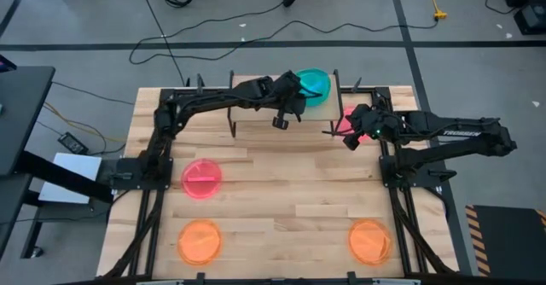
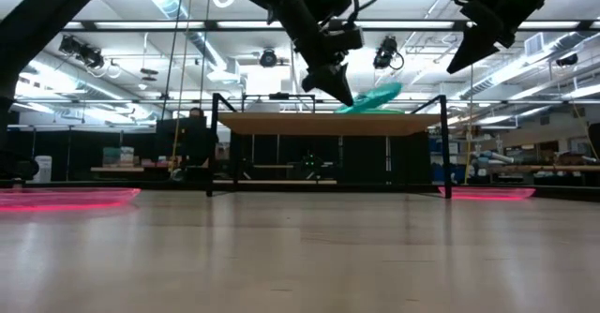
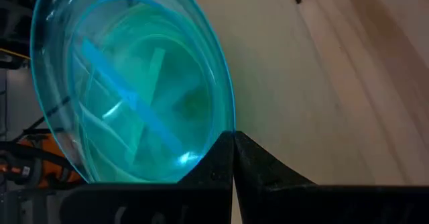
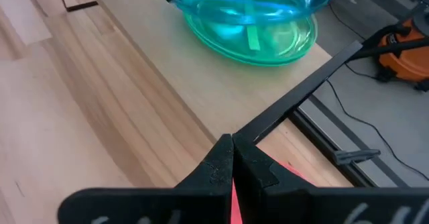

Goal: Place and stack plates onto a shelf
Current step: Stack the blue plate on top of the green plate on the shelf, then put the right orange plate on the shelf

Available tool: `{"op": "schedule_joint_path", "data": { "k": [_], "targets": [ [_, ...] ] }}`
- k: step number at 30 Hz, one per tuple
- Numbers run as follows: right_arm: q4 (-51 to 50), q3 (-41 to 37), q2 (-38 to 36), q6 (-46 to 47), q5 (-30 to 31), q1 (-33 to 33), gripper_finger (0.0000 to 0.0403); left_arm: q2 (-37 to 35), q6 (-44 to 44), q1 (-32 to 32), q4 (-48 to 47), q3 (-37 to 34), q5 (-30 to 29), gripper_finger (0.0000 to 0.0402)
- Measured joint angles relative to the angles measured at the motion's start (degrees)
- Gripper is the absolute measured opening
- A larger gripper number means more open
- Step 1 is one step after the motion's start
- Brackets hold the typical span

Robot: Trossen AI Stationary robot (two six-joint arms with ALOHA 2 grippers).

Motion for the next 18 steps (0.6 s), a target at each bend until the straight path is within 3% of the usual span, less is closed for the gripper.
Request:
{"op": "schedule_joint_path", "data": {
  "k": [18],
  "targets": [
    [0.0,0.0,-0.02,-0.55,0.15,1.29,0.0011,-0.26,1.27,-0.49,3.06,-0.02,-3.06,0.0069]
  ]
}}
